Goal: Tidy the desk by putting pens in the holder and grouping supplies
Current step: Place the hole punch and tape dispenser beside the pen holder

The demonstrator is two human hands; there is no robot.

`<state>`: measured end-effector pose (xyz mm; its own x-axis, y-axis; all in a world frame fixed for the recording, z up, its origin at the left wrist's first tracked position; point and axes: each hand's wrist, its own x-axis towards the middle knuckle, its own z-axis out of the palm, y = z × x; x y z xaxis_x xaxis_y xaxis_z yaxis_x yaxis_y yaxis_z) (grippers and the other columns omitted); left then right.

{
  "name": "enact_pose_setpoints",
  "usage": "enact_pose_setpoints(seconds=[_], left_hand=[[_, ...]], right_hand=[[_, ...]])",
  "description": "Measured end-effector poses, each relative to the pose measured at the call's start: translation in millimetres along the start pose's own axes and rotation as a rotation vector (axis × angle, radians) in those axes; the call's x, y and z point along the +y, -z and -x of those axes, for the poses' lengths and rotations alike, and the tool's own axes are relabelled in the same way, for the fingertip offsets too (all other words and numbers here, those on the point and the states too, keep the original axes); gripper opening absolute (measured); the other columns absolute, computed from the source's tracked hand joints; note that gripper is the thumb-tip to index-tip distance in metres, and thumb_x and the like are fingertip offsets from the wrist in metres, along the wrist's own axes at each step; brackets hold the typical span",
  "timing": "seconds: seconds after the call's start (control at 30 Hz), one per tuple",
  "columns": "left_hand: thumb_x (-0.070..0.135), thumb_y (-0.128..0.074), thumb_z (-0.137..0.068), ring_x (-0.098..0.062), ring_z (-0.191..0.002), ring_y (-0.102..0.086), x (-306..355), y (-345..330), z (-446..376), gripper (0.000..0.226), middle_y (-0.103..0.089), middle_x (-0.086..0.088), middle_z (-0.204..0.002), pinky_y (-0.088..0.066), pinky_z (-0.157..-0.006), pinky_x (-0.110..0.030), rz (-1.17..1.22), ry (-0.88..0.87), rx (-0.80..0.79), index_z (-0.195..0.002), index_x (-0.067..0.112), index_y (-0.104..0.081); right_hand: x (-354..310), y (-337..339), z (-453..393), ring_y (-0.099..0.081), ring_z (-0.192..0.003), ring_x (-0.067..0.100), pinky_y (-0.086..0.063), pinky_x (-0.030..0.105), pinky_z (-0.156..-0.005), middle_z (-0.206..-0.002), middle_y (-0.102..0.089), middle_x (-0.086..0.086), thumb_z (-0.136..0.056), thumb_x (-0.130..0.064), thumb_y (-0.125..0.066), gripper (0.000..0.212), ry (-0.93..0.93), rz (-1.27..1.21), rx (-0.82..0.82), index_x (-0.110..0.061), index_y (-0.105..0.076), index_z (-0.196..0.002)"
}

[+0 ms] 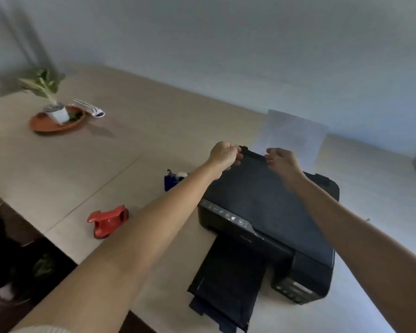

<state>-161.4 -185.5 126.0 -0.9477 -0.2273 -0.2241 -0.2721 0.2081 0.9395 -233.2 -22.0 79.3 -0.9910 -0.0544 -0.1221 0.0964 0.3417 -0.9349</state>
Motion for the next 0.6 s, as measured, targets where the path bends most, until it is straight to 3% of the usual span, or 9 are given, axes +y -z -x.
enact_pose_setpoints(seconds=[0.07,0.2,0.3,0.37,0.5,0.6], left_hand=[[0.009,-0.038,-0.1,-0.017,-0.077,-0.062,-26.3,50.7,-4.6,0.025,-0.066,-0.007,-0.097,-0.045,-0.06,-0.021,-0.02,0.04,0.056,-0.105,0.008,-0.063],[0.008,-0.048,-0.095,-0.023,-0.087,-0.062,-93.1,155.8,-11.9,0.017,-0.069,-0.01,-0.097,-0.049,-0.069,-0.03,-0.276,0.154,0.087,-0.092,0.007,-0.065],[0.008,-0.053,-0.093,-0.031,-0.112,-0.062,-144.6,219.3,-8.0,0.03,-0.065,-0.014,-0.125,-0.05,-0.089,-0.034,-0.585,0.273,0.023,-0.121,0.0,-0.064],[0.01,-0.064,-0.087,-0.031,-0.119,-0.059,-179.3,249.2,-0.3,0.042,-0.061,-0.014,-0.131,-0.047,-0.092,-0.031,-0.759,0.352,-0.096,-0.128,0.002,-0.059],[0.025,-0.079,-0.076,-0.029,-0.121,-0.056,-234.8,286.1,2.5,0.07,-0.055,-0.012,-0.137,-0.05,-0.098,-0.035,-0.937,0.516,-0.258,-0.136,0.008,-0.05],[0.025,-0.081,-0.075,-0.027,-0.126,-0.053,-253.3,299.1,-3.8,0.08,-0.048,-0.011,-0.143,-0.049,-0.094,-0.031,-0.911,0.517,-0.294,-0.143,0.009,-0.041]], right_hand=[[-15.4,-44.8,1.7,-0.056,-0.079,0.021,-0.044,0.036,-0.071,-0.084,-0.063,0.004,-0.091,-0.025,-0.051,0.022,0.033,0.018,-0.057,-0.012,-0.069,-0.094],[-34.4,-138.5,1.5,-0.061,-0.094,0.022,-0.049,0.032,-0.076,-0.107,-0.063,0.005,-0.091,-0.027,-0.053,0.035,0.066,0.193,-0.192,-0.014,-0.059,-0.123],[-35.2,-196.3,-1.7,-0.058,-0.108,0.027,-0.048,0.035,-0.089,-0.124,-0.058,0.01,-0.09,-0.021,-0.058,0.045,0.051,0.345,-0.302,-0.007,-0.049,-0.132],[-29.0,-228.3,-9.0,-0.055,-0.117,0.03,-0.047,0.036,-0.093,-0.135,-0.052,0.016,-0.087,-0.016,-0.062,0.056,0.042,0.511,-0.354,-0.004,-0.042,-0.138],[-9.9,-269.6,-33.1,-0.05,-0.119,0.032,-0.046,0.036,-0.088,-0.137,-0.047,0.018,-0.079,-0.019,-0.072,0.07,0.066,0.907,-0.447,0.0,-0.036,-0.137],[6.7,-283.0,-52.6,-0.053,-0.111,0.03,-0.043,0.033,-0.076,-0.126,-0.054,0.018,-0.074,-0.018,-0.077,0.064,0.027,1.065,-0.535,-0.002,-0.043,-0.126]])
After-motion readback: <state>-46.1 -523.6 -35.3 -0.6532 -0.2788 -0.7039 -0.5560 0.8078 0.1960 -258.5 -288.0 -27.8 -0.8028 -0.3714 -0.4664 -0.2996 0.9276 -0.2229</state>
